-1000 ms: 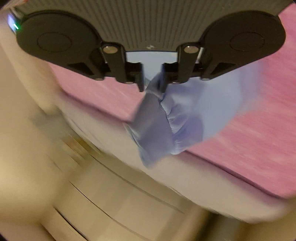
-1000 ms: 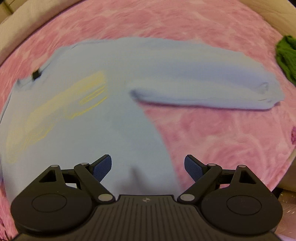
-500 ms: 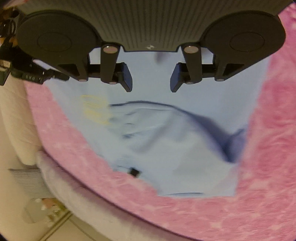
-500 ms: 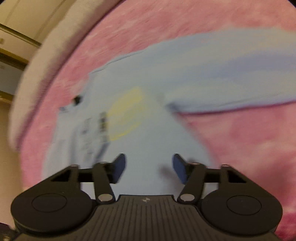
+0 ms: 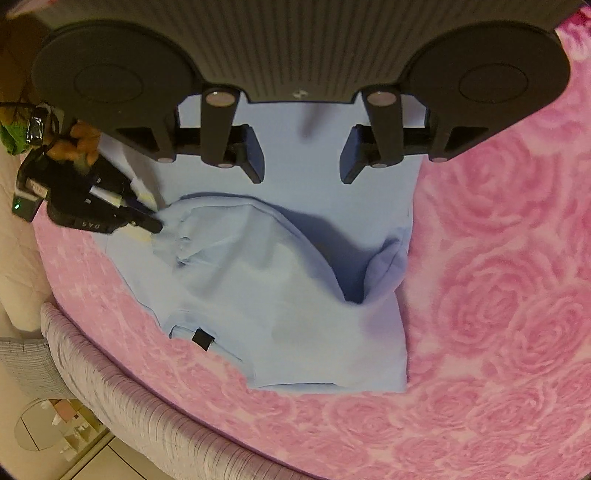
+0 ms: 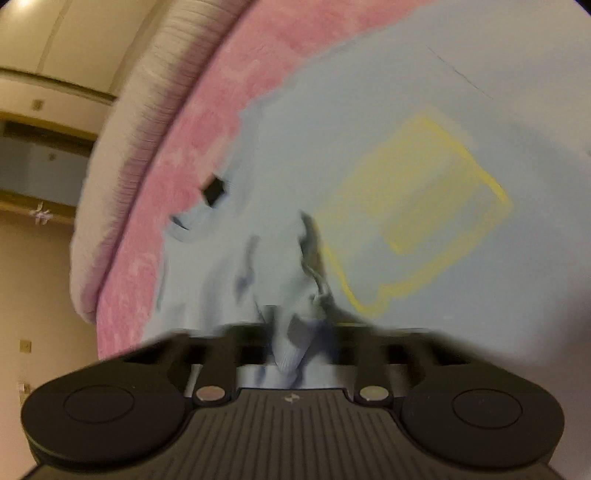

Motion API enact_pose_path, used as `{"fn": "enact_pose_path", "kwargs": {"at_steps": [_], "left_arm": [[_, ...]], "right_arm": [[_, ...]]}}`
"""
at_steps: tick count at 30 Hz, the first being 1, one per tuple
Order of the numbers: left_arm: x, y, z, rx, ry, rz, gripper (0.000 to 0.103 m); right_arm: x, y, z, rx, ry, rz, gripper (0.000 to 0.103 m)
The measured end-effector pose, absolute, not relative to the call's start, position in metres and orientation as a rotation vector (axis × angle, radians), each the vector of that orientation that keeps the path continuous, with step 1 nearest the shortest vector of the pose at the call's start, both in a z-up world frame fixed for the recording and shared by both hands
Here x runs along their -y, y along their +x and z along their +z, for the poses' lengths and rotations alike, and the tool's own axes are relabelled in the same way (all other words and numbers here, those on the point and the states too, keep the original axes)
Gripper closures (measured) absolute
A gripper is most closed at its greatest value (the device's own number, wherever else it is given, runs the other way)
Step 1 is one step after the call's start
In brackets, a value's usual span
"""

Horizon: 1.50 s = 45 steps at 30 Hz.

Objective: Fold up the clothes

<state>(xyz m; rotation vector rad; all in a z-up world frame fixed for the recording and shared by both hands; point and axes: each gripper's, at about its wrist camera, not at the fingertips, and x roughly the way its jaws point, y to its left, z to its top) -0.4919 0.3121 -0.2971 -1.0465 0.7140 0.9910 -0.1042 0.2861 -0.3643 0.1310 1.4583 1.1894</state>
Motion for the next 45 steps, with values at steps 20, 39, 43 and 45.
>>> {"fn": "enact_pose_path", "kwargs": {"at_steps": [20, 39, 43, 45], "left_arm": [[-0.319, -0.443, -0.320, -0.963, -0.965, 0.921, 0.065], [-0.285, -0.360, -0.312, -0.977, -0.936, 0.861, 0.064], [-0.288, -0.363, -0.310, -0.966, -0.954, 0.854, 0.064], [-0.294, -0.371, -0.306, -0.949, -0.968, 0.864, 0.064]], "right_arm": [[-0.251, -0.060, -0.342, -1.125, -0.205, 0.952, 0.081], [0.030, 0.133, -0.378, -1.215, 0.678, 0.368, 0.057], [0.011, 0.145, -0.378, -1.194, 0.588, 0.405, 0.093], [-0.001, 0.145, -0.367, -1.163, 0.524, 0.429, 0.094]]}}
